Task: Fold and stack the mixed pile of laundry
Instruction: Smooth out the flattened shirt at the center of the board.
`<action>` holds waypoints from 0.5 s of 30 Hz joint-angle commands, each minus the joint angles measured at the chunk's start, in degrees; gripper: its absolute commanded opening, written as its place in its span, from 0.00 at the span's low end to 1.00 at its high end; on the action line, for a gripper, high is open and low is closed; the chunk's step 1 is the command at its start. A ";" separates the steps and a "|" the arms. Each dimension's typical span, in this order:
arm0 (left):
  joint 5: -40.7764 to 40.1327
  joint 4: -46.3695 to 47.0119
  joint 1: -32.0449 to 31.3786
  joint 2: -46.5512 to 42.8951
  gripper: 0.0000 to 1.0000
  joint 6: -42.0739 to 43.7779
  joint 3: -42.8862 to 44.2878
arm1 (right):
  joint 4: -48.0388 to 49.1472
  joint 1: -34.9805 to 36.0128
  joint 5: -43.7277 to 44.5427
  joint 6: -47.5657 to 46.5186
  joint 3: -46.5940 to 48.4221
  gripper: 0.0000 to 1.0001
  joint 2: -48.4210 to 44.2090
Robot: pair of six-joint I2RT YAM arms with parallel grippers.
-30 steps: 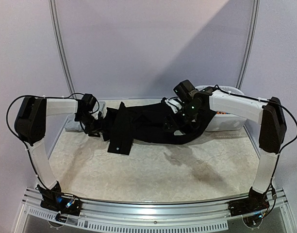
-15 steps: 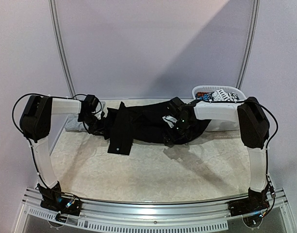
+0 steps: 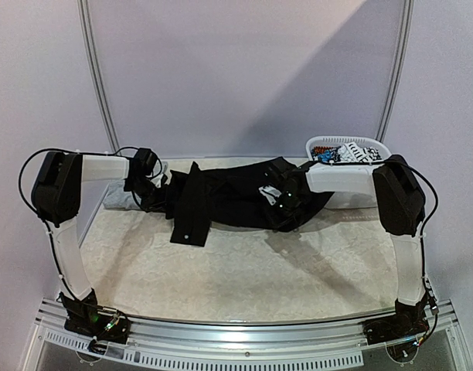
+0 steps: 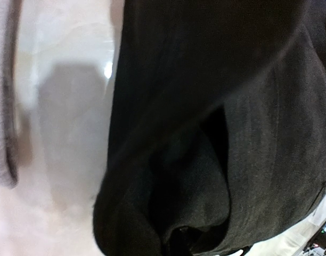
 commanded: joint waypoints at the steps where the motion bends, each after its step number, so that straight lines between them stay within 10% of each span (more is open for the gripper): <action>1: -3.82 -4.50 -0.29 -3.23 0.00 1.83 2.29 | -4.85 0.43 -4.37 0.25 4.63 0.00 -1.47; 15: -14.20 -23.99 0.22 -13.62 0.00 7.80 11.33 | -33.91 2.24 -34.50 8.18 25.70 0.00 -9.36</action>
